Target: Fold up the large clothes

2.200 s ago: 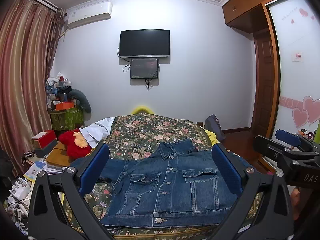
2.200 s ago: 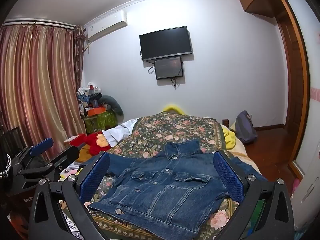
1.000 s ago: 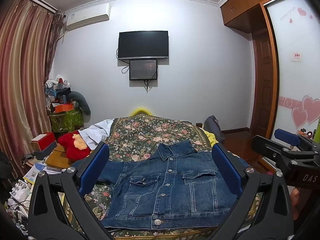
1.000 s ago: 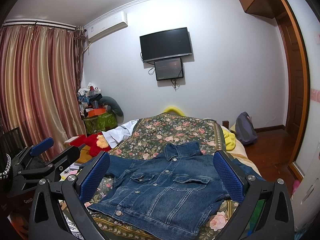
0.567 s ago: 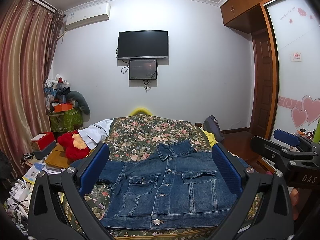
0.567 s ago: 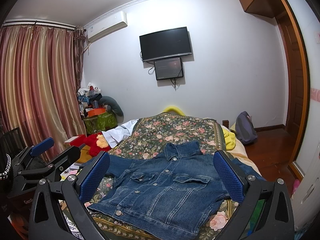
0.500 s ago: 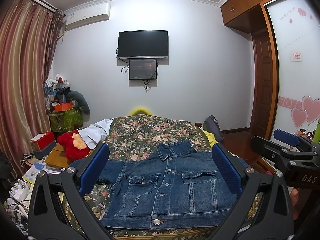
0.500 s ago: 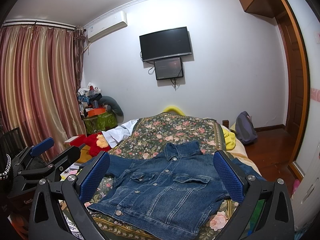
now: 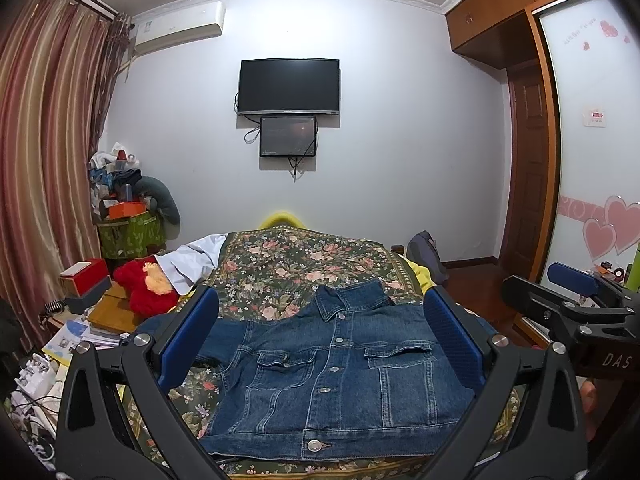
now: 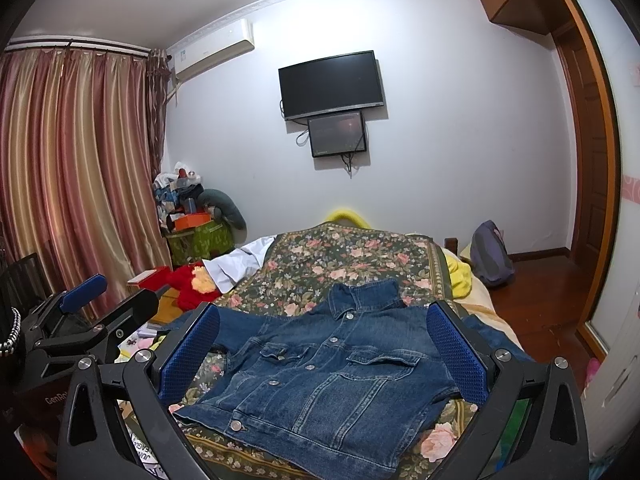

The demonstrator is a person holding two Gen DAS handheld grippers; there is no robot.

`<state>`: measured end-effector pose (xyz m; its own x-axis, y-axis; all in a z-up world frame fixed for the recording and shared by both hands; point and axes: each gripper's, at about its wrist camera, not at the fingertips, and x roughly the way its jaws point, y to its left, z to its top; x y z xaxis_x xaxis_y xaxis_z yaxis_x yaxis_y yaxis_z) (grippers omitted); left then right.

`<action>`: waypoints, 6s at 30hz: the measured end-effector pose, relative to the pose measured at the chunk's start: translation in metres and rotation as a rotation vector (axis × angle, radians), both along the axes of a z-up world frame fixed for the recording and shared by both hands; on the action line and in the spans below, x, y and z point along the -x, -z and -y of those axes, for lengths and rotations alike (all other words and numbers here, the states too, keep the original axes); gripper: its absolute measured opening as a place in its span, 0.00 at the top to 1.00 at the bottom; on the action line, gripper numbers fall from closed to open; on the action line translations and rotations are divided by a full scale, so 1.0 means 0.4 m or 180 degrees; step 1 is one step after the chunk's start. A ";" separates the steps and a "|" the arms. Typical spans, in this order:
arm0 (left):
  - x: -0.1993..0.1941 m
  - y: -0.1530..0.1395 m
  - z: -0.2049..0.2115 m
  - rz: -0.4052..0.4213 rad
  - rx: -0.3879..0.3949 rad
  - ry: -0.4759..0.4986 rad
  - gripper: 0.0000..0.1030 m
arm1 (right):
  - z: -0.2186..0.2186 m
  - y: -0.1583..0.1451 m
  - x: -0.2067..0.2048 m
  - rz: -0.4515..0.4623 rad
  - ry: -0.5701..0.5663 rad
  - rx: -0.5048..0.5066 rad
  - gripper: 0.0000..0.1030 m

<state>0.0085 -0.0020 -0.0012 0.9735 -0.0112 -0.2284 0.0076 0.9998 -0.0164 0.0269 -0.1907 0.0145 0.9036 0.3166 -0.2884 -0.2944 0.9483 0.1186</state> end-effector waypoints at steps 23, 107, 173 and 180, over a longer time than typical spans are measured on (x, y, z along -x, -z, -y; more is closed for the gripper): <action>-0.406 0.219 -0.412 -0.0975 0.0378 -0.0951 0.00 | -0.128 0.159 -0.479 -0.0919 -0.0049 0.0276 0.00; -0.809 0.446 -0.665 -0.1864 0.0594 -0.1185 0.88 | -0.129 0.460 -0.942 -0.2770 -0.0567 0.0501 0.00; -0.823 0.545 -0.417 -0.2448 -0.0143 -0.0230 0.25 | 0.041 0.333 -0.914 -0.2223 -0.0281 0.0000 0.80; -0.862 0.631 -0.347 -0.2733 -0.0257 -0.0130 0.25 | 0.107 0.350 -0.884 -0.2149 0.0045 0.0269 0.81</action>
